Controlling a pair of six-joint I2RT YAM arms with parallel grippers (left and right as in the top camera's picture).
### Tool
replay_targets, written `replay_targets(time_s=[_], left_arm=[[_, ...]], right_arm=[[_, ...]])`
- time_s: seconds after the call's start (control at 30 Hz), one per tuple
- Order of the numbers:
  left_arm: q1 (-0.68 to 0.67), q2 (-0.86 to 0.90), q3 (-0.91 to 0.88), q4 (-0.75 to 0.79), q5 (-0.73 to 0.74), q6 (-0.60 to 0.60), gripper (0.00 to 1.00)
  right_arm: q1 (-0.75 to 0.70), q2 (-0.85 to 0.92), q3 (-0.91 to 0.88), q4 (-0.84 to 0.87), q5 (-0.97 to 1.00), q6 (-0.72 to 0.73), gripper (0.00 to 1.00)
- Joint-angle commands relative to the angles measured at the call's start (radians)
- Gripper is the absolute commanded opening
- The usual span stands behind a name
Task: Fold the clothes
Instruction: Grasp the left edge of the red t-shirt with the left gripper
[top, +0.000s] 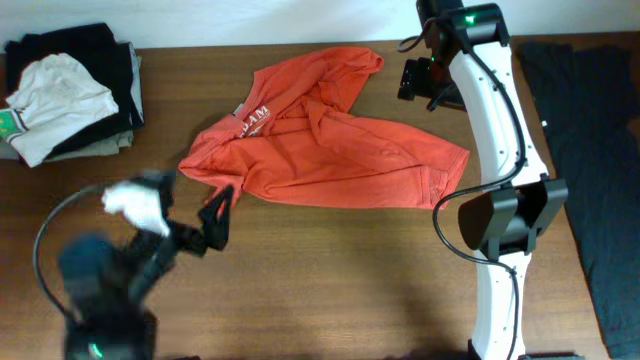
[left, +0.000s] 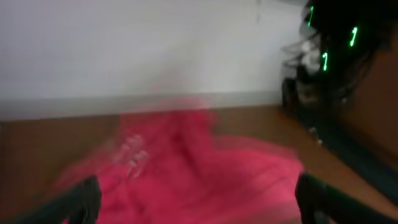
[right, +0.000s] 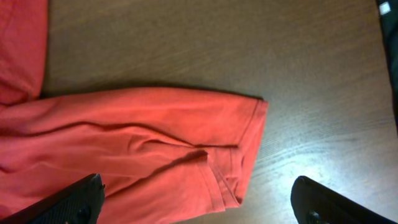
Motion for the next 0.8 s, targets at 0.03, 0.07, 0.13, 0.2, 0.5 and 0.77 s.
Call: replay_targets(time_s=[0.03, 0.07, 0.13, 0.2, 0.5, 0.77], left_arm=[[0.0, 0.355, 0.283, -0.182, 0.233, 0.04, 0.99], [-0.008, 0.422, 0.288, -0.183, 0.281, 0.089, 0.99], [-0.088, 0.498, 0.291, -0.214, 0.089, 0.1, 0.99], [-0.2, 0.57, 0.312, -0.289, -0.271, 0.043, 0.99], [-0.247, 0.912, 0.32, -0.221, -0.564, 0.044, 0.99], [-0.262, 1.032, 0.32, -0.203, -0.715, 0.067, 0.96]], right_arm=[[-0.002, -0.011, -0.003, 0.0, 0.005, -0.002, 0.99], [-0.002, -0.011, -0.003, -0.001, 0.005, -0.005, 0.99], [-0.002, -0.011, -0.003, 0.002, 0.005, -0.005, 0.99], [-0.002, -0.011, -0.003, 0.005, 0.005, -0.005, 0.99], [-0.002, -0.011, -0.003, 0.01, 0.005, -0.005, 0.99], [-0.002, -0.011, -0.003, 0.011, 0.005, -0.005, 0.99]])
